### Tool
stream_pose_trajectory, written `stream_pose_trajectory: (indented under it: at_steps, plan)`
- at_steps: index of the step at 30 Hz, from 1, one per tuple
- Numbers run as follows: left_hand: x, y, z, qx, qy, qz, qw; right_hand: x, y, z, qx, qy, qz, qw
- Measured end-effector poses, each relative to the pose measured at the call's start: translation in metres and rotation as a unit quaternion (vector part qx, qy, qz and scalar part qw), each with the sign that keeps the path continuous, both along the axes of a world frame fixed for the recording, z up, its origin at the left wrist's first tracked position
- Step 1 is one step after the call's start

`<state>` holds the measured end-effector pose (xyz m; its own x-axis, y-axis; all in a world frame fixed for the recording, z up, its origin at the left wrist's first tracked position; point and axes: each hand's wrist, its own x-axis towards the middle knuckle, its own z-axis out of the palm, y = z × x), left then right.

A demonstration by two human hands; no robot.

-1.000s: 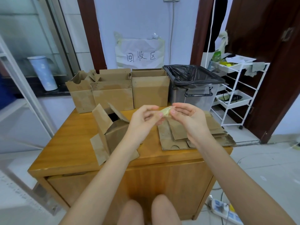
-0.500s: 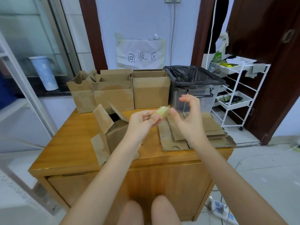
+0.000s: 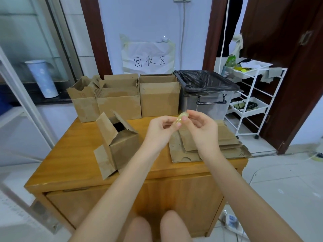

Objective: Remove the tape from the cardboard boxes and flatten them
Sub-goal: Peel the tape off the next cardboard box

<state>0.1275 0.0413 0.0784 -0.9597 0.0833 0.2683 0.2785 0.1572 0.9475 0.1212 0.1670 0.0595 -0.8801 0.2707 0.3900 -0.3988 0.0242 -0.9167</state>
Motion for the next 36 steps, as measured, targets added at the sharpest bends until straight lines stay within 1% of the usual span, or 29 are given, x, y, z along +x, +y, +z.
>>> stream_pose_trajectory:
  at_steps: [3,5,7,9,11,13,14,16,18,20,22,23,24,26,27,28,29,31,32,33,34,36]
  plan:
    - [-0.003,0.004,0.006,-0.054,0.013,-0.003,0.998,-0.003,0.011,0.001,-0.053,-0.022,0.040,0.998]
    - [-0.008,0.008,0.010,-0.074,0.012,0.001,0.997,-0.005,0.017,0.001,-0.072,-0.030,0.067,0.995]
    - [-0.013,0.012,0.014,-0.070,0.007,0.015,0.997,-0.007,0.024,0.003,-0.089,-0.030,0.085,0.992]
    - [-0.016,0.015,0.016,-0.043,0.009,0.025,0.999,-0.010,0.031,0.007,-0.123,-0.044,0.119,0.984]
    - [-0.021,0.021,0.018,-0.052,0.053,0.025,0.997,-0.016,0.042,0.012,-0.148,-0.066,0.152,0.975]
    - [-0.027,0.028,0.020,-0.097,0.094,0.030,0.990,-0.023,0.052,0.017,-0.148,-0.087,0.180,0.969]
    - [-0.031,0.031,0.020,-0.113,0.102,0.032,0.988,-0.026,0.055,0.019,-0.138,-0.093,0.188,0.968]
    - [-0.041,0.038,0.022,-0.111,0.094,0.021,0.989,-0.033,0.062,0.022,-0.121,-0.091,0.192,0.970]
    - [-0.051,0.045,0.025,-0.078,0.075,0.020,0.994,-0.041,0.067,0.023,-0.129,-0.073,0.184,0.972]
    - [-0.062,0.054,0.026,-0.017,0.046,0.036,0.998,-0.050,0.070,0.026,-0.131,-0.054,0.171,0.975]
    - [-0.074,0.066,0.026,0.050,0.012,0.047,0.998,-0.059,0.069,0.030,-0.111,-0.046,0.134,0.984]
    - [-0.080,0.073,0.026,0.077,-0.004,0.049,0.996,-0.064,0.068,0.032,-0.119,-0.039,0.105,0.987]
    - [-0.085,0.080,0.026,0.102,-0.017,0.049,0.993,-0.069,0.067,0.035,-0.151,-0.032,0.068,0.986]
    - [-0.095,0.094,0.029,0.161,-0.043,0.044,0.985,-0.079,0.067,0.042,-0.260,-0.022,-0.024,0.965]
    - [-0.099,0.100,0.031,0.191,-0.055,0.043,0.979,-0.085,0.070,0.045,-0.285,-0.013,-0.070,0.956]
    - [-0.105,0.105,0.034,0.213,-0.060,0.044,0.974,-0.090,0.074,0.047,-0.273,-0.005,-0.103,0.956]
    - [-0.111,0.108,0.037,0.224,-0.060,0.042,0.972,-0.095,0.078,0.048,-0.237,0.000,-0.108,0.966]
    - [-0.124,0.113,0.047,0.224,-0.060,0.026,0.973,-0.104,0.082,0.055,-0.144,-0.003,-0.044,0.989]
    - [-0.132,0.116,0.052,0.220,-0.061,0.018,0.973,-0.109,0.082,0.059,-0.106,-0.003,-0.008,0.994]
    - [-0.140,0.118,0.056,0.215,-0.062,0.012,0.974,-0.117,0.085,0.062,-0.079,-0.001,0.008,0.997]
    - [-0.148,0.121,0.061,0.204,-0.061,0.011,0.977,-0.126,0.088,0.066,-0.065,0.002,0.004,0.998]
    - [-0.166,0.125,0.067,0.148,-0.052,0.019,0.987,-0.146,0.097,0.073,-0.048,-0.004,-0.008,0.999]
